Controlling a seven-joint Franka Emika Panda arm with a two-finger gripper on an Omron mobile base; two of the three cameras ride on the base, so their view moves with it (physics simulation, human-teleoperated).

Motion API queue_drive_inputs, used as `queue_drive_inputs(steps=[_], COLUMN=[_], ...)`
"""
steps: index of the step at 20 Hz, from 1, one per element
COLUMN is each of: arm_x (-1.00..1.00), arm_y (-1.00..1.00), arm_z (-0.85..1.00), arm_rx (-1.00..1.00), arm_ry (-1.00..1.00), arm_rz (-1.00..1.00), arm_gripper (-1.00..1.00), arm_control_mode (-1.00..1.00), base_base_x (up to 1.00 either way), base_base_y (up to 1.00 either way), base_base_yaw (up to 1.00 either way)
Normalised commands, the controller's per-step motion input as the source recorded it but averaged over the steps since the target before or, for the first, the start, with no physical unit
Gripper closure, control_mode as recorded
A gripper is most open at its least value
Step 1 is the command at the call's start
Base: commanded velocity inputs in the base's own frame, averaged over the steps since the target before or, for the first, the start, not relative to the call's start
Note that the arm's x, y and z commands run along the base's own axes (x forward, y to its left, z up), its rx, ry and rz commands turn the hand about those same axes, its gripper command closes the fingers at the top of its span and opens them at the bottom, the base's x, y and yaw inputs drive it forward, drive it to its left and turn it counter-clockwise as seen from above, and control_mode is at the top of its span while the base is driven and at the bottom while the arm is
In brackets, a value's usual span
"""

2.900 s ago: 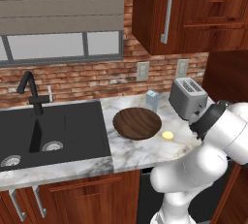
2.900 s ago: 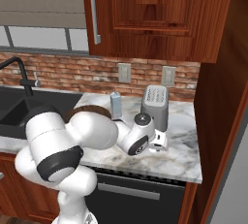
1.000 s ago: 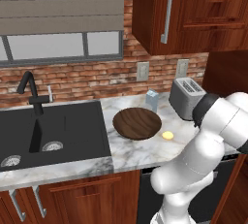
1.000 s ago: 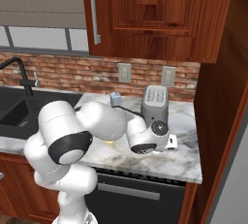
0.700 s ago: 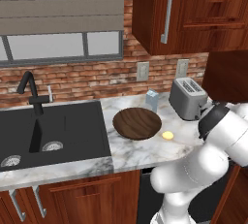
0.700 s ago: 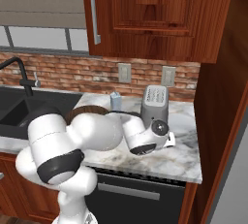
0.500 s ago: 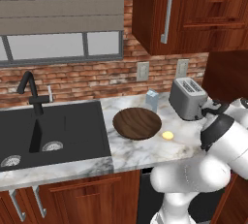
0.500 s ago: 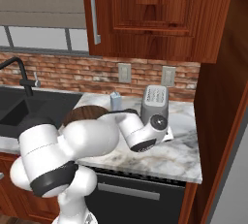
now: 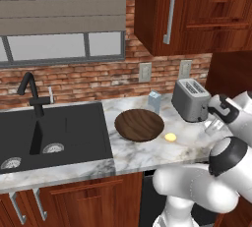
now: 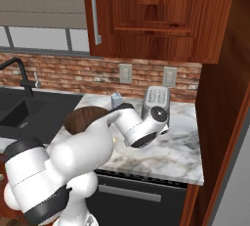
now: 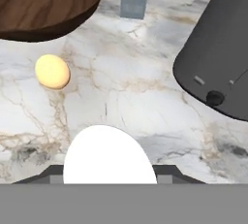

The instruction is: Gather the eggs and milk located in the vicinity of the sink area and place them right next to the bowl.

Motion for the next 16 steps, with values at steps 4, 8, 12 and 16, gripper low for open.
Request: queue_drive_inputs(steps=[4,8,12,16], arm_x=[-0.26,-0.30,-0.32,-0.36], arm_y=[0.42,0.57,0.57,0.59], arm_z=[0.08,0.12,0.16,0.09], arm_rx=[0.00,0.00,0.00,0.00], arm_ry=[0.00,0.07,0.08,0.10], arm_rz=[0.17,0.02,-0.03,-0.07], arm_gripper=[1.00,1.00,1.00,1.00], arm_control_mode=[-1.00,-1.00,-1.00,-1.00], base_base_x=[0.00,0.00,0.00,0.00], base_base_y=[0.00,0.00,0.00,0.00], base_base_yaw=[0.00,0.00,0.00,0.00])
